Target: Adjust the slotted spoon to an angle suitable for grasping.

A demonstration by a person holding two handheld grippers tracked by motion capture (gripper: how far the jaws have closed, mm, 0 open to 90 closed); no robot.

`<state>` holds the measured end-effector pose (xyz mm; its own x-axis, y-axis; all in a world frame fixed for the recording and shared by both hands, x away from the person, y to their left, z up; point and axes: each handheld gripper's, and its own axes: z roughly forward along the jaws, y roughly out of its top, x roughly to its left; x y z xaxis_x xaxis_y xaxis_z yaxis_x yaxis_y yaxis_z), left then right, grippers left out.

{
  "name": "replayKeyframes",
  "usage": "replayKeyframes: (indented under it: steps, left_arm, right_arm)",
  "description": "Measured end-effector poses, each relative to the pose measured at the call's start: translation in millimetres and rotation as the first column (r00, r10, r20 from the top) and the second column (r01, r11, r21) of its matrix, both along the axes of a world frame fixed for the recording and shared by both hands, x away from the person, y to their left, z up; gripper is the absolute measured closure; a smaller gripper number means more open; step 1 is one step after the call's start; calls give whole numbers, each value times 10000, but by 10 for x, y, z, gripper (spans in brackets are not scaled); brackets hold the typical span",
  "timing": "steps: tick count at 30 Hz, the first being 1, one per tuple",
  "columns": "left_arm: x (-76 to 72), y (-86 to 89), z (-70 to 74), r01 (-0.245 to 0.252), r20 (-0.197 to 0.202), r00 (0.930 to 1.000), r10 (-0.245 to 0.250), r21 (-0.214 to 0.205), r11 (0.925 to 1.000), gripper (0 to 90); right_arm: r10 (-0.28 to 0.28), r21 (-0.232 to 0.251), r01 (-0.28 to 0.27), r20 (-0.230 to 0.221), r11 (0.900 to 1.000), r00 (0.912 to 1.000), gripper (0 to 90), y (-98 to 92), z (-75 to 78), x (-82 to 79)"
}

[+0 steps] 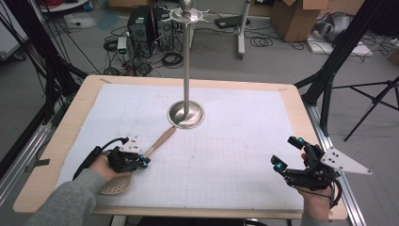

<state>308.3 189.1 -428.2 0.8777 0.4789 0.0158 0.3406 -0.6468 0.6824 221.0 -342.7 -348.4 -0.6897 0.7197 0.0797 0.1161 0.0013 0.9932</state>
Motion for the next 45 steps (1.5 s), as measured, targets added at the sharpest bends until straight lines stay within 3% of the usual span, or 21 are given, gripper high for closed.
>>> replayKeyframes:
  steps: [1,2,3,5,6,7,10,13,14,18,24,31,35,40,45]
  left_arm:
    - [4,0,28,-90,87,9999,93,-319,9994,898]
    - [4,0,28,-90,87,9999,93,-319,9994,898]
    - [26,5,102,-249,252,9993,269,-757,9968,898]
    - [55,5,159,-452,414,9979,489,-860,9953,898]
    - [87,7,200,-611,516,9965,656,-846,9945,898]
    - [165,4,262,-1073,542,9922,1121,-844,9906,898]
    - [291,-38,279,-1513,468,9869,1547,-690,9861,898]
    - [363,-78,248,-1785,346,9830,1805,-534,9825,897]
    - [423,-111,202,-1941,281,9804,1948,-276,9806,897]
    - [490,-148,127,-2055,152,9785,2056,-78,9786,897]
    - [539,-220,30,-1713,-83,9852,1711,-233,9849,897]
    - [601,-306,-65,-1157,-442,9926,1132,-587,9916,897]
    - [613,-335,-63,-1039,-467,9938,1013,-586,9929,897]
    - [589,-475,-47,-360,-436,9985,340,-439,9984,897]
    - [572,-590,-43,19,-409,9992,-36,-410,9992,897]
  right_arm:
    - [-14,15,14,0,10000,10000,85,5,0,5]
    - [-8,-54,8,10,10000,10000,85,3,-1,10]
    - [-17,-23,17,-36,10000,10000,85,7,-4,12]
    - [-11,-4,11,-51,10000,10000,85,11,-6,18]
    - [28,-51,-28,-20,10000,10000,85,23,-13,39]
    - [54,-75,-54,-19,10000,10000,85,30,-15,45]
    - [128,-69,-129,-29,9999,9999,85,43,-5,44]
    - [151,-9,-151,4,9999,9999,85,39,9,34]
    - [143,73,-144,108,9999,9998,85,27,21,27]
    - [167,132,-170,173,9998,9997,85,7,31,16]
    - [120,128,-122,118,9998,9999,84,-23,26,-26]
    - [-207,488,201,117,9986,9997,85,-173,-3,-90]
    - [-273,554,265,141,9981,9995,85,-221,1,-122]
    - [-500,740,482,217,9961,9985,85,-306,7,-172]
    - [-476,600,460,247,9971,9986,85,-292,19,-186]
